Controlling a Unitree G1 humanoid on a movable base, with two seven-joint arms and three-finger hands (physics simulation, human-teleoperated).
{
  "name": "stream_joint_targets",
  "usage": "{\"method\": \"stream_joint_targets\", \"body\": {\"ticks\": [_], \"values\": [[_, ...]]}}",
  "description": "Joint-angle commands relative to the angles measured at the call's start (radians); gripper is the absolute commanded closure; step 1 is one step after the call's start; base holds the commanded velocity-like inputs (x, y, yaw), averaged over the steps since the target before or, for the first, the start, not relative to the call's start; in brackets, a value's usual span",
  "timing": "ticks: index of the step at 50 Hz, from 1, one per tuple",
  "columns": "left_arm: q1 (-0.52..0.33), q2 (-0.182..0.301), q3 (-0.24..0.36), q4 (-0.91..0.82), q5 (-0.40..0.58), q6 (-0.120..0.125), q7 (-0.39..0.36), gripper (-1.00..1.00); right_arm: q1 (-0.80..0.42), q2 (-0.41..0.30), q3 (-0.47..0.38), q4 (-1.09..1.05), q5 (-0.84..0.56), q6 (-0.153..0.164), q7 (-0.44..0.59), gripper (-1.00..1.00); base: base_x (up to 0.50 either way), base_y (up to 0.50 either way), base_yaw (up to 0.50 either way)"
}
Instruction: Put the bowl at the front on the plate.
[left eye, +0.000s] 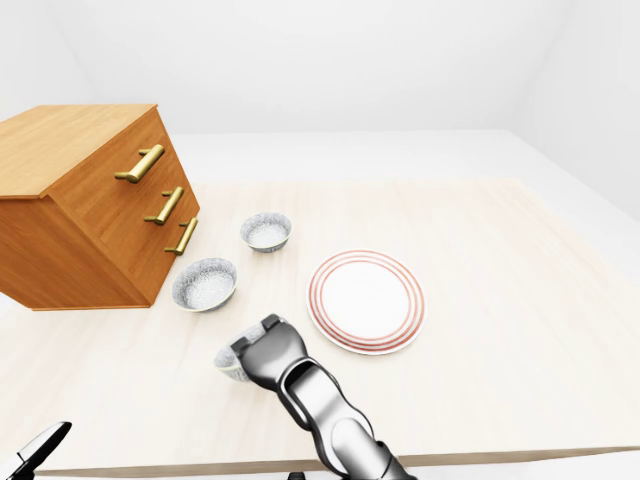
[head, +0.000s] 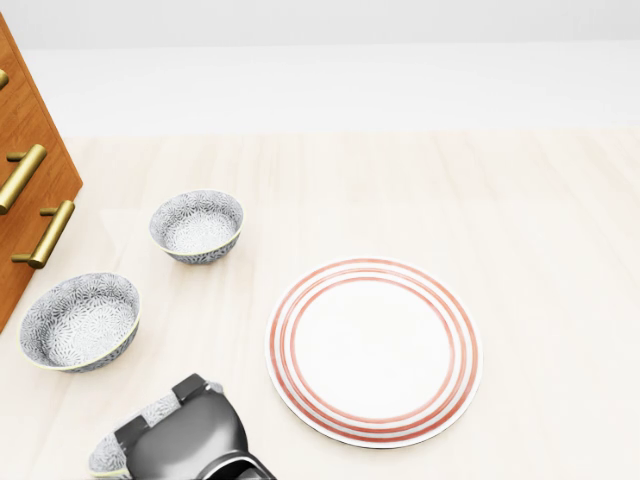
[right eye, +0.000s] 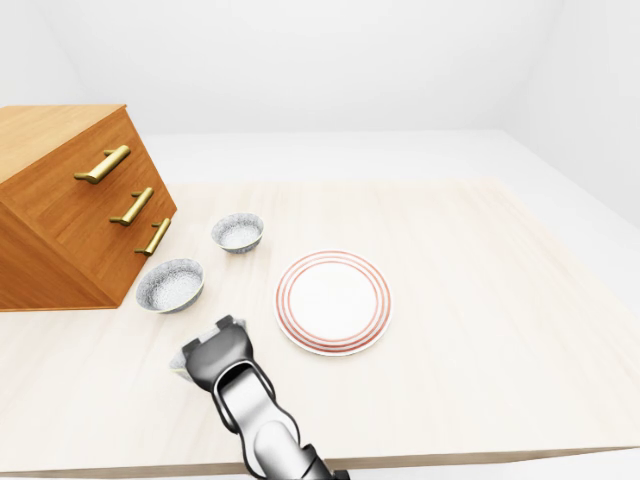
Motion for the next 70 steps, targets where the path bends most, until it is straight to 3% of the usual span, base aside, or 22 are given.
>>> {"method": "stream_joint_targets", "body": {"ticks": [1,7,16,25,35,44,50,58,70], "values": [[0.0,-0.002,0.002,0.0,0.002,0.0,-0.003,-1.0,0.099,-0.089,0.017,-0.217,0.013,0.08,0.0,1.0,0.0,0.0,0.0],[-0.001,-0.001,-0.001,0.01,0.004,0.0,-0.001,-1.0,0.145,-0.14,0.028,-0.327,0.069,0.08,0.0,1.0,0.0,0.0,0.0],[-0.002,0.003,-0.012,0.024,0.009,0.0,0.006,-1.0,0.192,-0.213,-0.002,-0.537,0.034,0.08,0.0,1.0,0.0,0.0,0.0],[0.0,0.003,-0.015,0.026,0.011,0.0,0.006,-1.0,0.226,-0.232,-0.023,-0.705,-0.068,0.08,0.0,1.0,0.0,0.0,0.0],[0.0,-0.001,-0.019,0.03,0.022,0.0,0.004,-1.0,0.26,-0.266,-0.093,-0.739,-0.104,0.08,0.0,1.0,0.0,0.0,0.0],[0.006,-0.006,-0.03,0.041,0.025,0.0,0.001,-1.0,0.305,-0.297,-0.148,-0.77,-0.04,0.08,-0.002,1.0,0.0,0.0,0.0],[0.007,-0.008,-0.026,0.04,0.021,0.0,-0.002,-1.0,0.315,-0.319,-0.192,-0.781,0.042,0.08,-0.106,1.0,0.0,0.0,0.0],[0.007,-0.008,-0.026,0.041,0.022,0.0,-0.002,-1.0,0.348,-0.347,-0.27,-0.748,0.14,0.08,-0.329,1.0,0.0,0.0,0.0],[0.006,-0.009,-0.027,0.041,0.022,0.0,-0.001,-1.0,0.298,-0.339,-0.344,-0.621,0.097,0.08,-0.44,1.0,0.0,0.0,0.0]]}}
